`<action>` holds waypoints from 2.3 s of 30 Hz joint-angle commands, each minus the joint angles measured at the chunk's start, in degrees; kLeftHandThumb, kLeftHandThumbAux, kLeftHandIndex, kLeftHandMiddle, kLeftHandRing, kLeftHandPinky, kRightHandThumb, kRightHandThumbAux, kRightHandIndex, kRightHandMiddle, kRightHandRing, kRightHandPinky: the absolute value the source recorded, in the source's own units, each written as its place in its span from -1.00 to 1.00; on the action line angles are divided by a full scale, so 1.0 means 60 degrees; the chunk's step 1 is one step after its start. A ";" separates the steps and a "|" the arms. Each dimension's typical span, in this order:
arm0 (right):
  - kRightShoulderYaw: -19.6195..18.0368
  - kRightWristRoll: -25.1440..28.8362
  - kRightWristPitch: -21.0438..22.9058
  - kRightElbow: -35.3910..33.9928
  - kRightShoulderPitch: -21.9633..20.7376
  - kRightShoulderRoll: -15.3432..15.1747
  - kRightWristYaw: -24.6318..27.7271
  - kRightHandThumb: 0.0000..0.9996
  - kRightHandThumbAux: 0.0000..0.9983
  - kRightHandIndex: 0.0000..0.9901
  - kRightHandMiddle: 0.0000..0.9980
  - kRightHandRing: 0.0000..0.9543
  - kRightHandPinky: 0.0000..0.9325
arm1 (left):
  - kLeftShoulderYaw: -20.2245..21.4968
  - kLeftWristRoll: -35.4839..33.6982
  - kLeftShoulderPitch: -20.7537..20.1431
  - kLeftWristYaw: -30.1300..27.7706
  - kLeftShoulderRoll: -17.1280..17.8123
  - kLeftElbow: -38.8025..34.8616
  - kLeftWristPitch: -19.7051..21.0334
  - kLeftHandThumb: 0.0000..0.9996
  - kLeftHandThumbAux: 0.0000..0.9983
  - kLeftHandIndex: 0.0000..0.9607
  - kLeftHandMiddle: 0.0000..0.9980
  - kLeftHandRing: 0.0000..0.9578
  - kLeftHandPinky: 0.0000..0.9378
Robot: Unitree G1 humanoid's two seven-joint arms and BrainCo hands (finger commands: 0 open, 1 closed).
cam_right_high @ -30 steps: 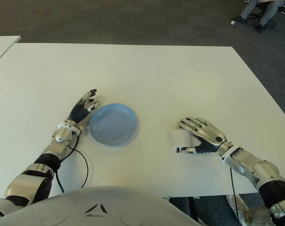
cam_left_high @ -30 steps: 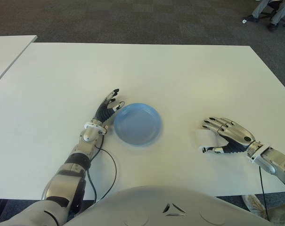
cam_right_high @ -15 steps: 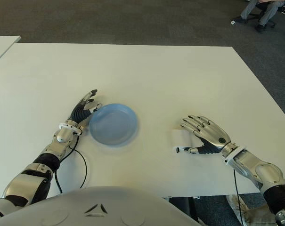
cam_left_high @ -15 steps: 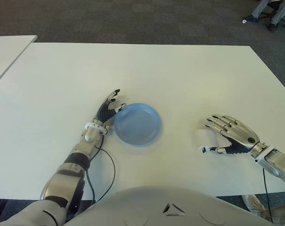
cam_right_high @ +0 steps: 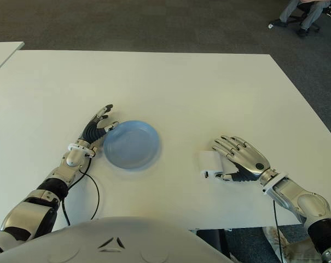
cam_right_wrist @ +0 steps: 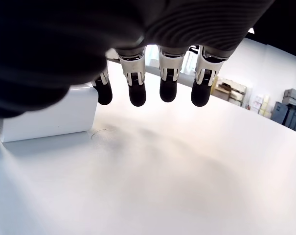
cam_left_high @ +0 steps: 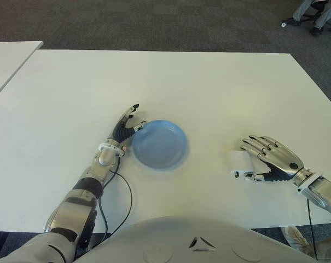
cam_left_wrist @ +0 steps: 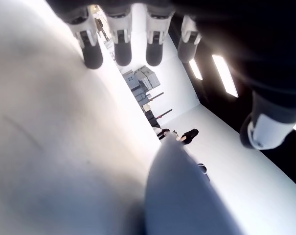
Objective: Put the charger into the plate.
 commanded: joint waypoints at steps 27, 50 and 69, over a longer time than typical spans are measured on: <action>-0.0151 0.1052 -0.0843 0.0004 -0.0384 -0.0160 0.1394 -0.70 -0.66 -1.00 -1.00 -1.00 -1.00 | 0.0055 -0.0500 0.0689 -0.0851 -0.0250 0.0764 0.0515 -1.00 0.01 -0.84 -0.71 -0.72 -0.80; -0.0320 0.2563 -0.1381 -0.0374 -0.1280 -0.0027 0.4358 -0.84 -0.61 -1.00 -1.00 -1.00 -1.00 | 0.0051 -0.0557 0.0825 -0.0784 -0.0374 0.0569 0.0387 -1.00 0.00 -0.83 -0.72 -0.74 -0.82; -0.0422 0.2906 -0.1506 -0.0642 -0.1744 0.0052 0.5673 -0.84 -0.57 -0.97 -1.00 -1.00 -0.94 | 0.0029 -0.0501 0.0856 -0.0646 -0.0451 0.0461 0.0431 -1.00 -0.03 -0.83 -0.72 -0.74 -0.90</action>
